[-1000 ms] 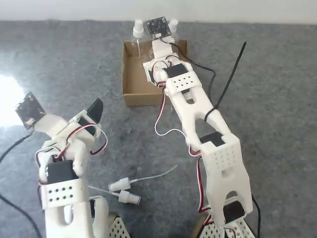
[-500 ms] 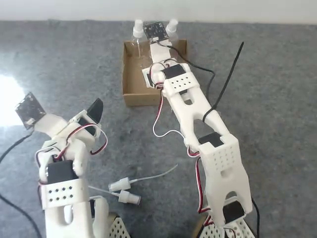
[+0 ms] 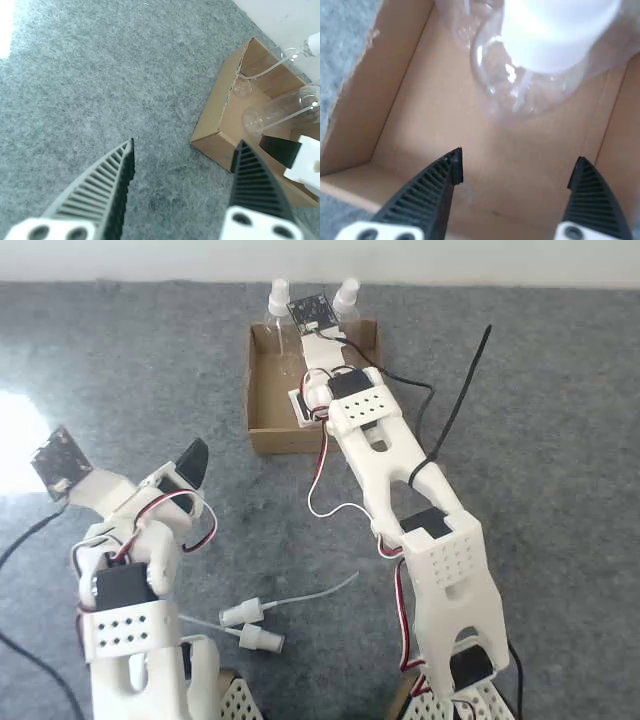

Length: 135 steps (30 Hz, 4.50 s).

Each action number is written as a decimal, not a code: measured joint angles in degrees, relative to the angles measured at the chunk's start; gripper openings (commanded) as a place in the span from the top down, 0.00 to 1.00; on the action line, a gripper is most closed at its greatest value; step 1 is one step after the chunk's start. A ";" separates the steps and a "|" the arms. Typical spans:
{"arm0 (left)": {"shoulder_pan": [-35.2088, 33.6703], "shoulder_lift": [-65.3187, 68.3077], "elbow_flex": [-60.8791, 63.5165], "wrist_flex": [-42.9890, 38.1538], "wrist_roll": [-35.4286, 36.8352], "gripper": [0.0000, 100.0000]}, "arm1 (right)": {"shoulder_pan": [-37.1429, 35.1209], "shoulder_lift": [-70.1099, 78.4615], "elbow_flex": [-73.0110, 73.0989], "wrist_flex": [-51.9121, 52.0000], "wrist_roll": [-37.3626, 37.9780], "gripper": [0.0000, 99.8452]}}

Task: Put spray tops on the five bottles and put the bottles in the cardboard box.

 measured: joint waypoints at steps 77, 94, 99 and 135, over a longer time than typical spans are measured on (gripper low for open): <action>-0.35 0.00 0.00 0.00 0.00 0.71 | 7.03 -19.52 8.18 32.79 -18.11 0.90; -0.35 0.00 0.00 0.00 0.00 0.71 | 6.95 -10.20 8.18 25.14 -22.77 0.90; -0.35 0.00 0.00 0.00 0.00 0.71 | 6.95 -9.93 8.09 29.01 -22.07 0.90; -0.35 0.00 0.00 0.00 0.00 0.71 | 14.33 -29.71 18.46 40.79 -33.05 0.69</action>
